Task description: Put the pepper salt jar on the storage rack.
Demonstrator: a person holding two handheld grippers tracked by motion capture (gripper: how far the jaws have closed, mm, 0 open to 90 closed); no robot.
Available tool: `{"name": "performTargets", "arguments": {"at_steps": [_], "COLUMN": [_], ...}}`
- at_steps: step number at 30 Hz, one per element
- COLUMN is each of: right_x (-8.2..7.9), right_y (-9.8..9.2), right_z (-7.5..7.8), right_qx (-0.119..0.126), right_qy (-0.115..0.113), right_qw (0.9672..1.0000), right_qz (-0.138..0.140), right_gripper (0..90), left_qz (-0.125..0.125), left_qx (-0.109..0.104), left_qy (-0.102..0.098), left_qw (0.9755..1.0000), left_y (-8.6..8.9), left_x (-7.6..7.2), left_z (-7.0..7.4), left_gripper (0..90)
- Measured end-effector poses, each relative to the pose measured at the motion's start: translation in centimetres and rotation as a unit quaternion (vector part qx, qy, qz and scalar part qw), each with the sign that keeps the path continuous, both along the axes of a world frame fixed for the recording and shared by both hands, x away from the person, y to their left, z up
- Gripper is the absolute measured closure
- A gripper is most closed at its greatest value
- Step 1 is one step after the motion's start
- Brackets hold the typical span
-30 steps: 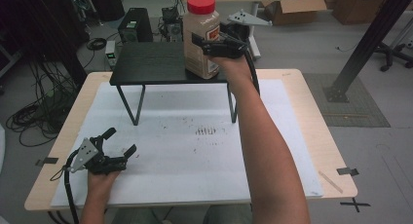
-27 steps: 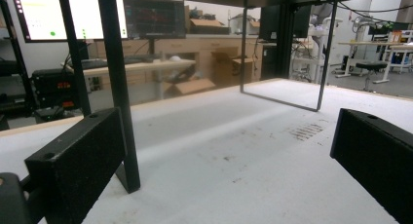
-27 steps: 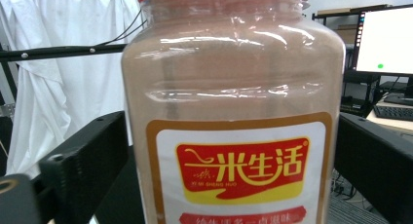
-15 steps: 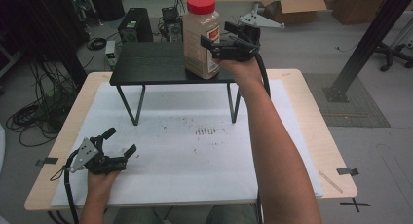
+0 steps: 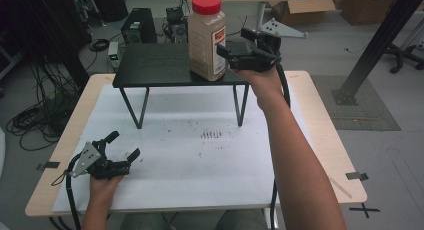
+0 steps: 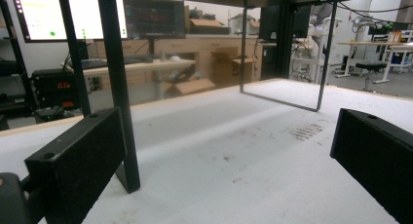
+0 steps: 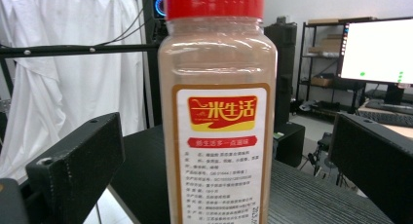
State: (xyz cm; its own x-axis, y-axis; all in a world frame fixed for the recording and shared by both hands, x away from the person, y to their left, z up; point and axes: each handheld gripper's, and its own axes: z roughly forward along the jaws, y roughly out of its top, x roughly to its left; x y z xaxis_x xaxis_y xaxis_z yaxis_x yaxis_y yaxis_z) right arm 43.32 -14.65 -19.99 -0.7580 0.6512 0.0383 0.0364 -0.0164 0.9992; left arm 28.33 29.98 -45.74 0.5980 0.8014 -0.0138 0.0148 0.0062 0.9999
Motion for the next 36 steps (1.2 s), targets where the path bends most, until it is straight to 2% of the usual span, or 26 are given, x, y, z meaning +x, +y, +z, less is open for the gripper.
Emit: {"name": "performTargets", "arguments": {"at_steps": [15,23,31,36], "right_x": [-2.4,-3.6,-4.0,-4.5], "right_y": [-0.7,0.0,-0.3,-0.3], "right_z": [-1.8,-3.2,-4.9,-6.0], "right_qx": [0.023,0.023,0.026,0.018], "right_qy": [-0.017,-0.021,-0.016,-0.019], "right_qw": [0.9992,0.9982,0.9982,0.9981], "right_qz": [0.029,0.051,0.052,0.056], "right_gripper": [0.0,0.0,0.0,0.0], "left_qz": [0.0,0.0,0.0,0.0], "left_qx": [0.0,0.0,-0.001,-0.001], "left_qy": [-0.001,-0.001,-0.001,-0.001], "left_qw": [1.0,1.0,1.0,1.0], "left_y": [0.0,0.0,0.0,0.0], "left_x": [0.0,0.0,0.0,0.0], "left_z": [0.0,0.0,0.0,0.0], "left_gripper": [0.2,0.2,0.2,0.2]}}
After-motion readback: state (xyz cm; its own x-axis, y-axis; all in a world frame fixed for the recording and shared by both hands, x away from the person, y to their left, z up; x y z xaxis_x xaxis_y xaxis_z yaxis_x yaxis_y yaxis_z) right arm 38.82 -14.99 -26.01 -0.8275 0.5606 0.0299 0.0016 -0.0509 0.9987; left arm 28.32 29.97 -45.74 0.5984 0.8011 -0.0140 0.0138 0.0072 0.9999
